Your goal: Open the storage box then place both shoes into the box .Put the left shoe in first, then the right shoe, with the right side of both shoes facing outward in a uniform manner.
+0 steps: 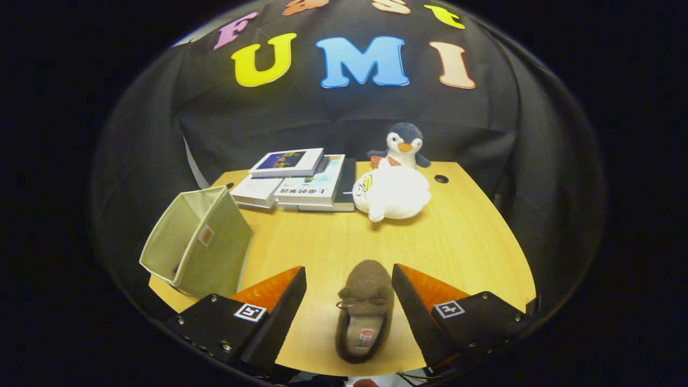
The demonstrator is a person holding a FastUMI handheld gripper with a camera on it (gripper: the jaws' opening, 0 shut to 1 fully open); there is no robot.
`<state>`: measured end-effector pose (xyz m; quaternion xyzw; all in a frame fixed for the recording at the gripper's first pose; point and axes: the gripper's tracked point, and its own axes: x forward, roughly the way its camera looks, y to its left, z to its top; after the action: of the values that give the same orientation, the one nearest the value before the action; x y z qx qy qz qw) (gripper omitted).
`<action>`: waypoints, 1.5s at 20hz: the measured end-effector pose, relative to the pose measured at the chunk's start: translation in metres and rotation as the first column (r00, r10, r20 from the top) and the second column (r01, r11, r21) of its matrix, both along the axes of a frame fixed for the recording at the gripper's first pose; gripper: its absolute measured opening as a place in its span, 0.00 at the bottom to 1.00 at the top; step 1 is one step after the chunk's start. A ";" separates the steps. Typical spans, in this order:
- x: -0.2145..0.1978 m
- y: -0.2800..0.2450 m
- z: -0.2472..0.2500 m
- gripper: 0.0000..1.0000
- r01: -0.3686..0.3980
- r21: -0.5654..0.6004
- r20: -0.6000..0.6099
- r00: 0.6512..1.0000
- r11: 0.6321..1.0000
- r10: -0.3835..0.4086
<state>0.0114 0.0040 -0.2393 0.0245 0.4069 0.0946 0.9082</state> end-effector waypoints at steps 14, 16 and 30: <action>-0.051 -0.052 -0.113 0.98 -0.028 -0.093 -0.213 0.977 0.995 0.008; -0.055 -0.049 -0.127 0.98 -0.016 -0.073 -0.256 0.967 0.997 -0.004; -0.046 -0.033 -0.111 0.02 0.294 0.131 -0.399 0.890 0.947 -0.221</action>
<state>-0.0342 -0.0289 -0.3503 0.1820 0.5572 0.0044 0.8102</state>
